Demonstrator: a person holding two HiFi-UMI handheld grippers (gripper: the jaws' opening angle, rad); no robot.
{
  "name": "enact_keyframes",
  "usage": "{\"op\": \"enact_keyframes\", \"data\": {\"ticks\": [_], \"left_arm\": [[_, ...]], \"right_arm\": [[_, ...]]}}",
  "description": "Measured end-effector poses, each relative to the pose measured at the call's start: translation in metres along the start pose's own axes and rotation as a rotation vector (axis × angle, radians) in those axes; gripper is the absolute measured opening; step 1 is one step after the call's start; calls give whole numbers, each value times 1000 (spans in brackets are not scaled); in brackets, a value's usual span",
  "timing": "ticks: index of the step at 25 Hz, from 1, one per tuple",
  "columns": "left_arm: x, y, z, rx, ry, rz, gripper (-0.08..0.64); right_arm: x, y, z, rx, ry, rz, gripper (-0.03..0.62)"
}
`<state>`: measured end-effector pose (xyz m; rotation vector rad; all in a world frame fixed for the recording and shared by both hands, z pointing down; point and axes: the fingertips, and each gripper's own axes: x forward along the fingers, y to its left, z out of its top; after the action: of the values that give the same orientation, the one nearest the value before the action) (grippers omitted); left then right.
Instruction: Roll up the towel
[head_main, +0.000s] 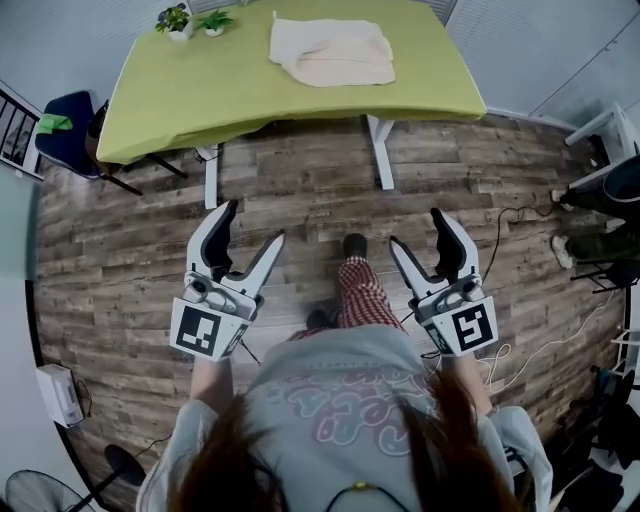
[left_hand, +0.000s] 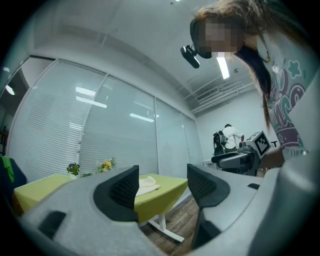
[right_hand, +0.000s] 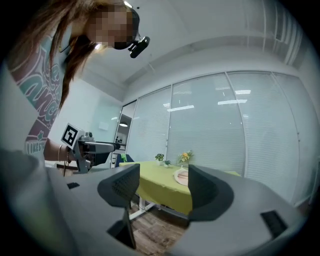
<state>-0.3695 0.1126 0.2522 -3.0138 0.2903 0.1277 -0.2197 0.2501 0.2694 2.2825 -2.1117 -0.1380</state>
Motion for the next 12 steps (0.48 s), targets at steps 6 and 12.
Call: {"op": "enact_keyframes", "data": {"ticks": [6, 12], "left_arm": [[45, 28, -23, 30, 10, 1, 272], [127, 69, -49, 24, 52, 38, 272]], "right_arm": [[39, -47, -18, 83, -33, -7, 287], [104, -127, -32, 112, -41, -7, 286]]}}
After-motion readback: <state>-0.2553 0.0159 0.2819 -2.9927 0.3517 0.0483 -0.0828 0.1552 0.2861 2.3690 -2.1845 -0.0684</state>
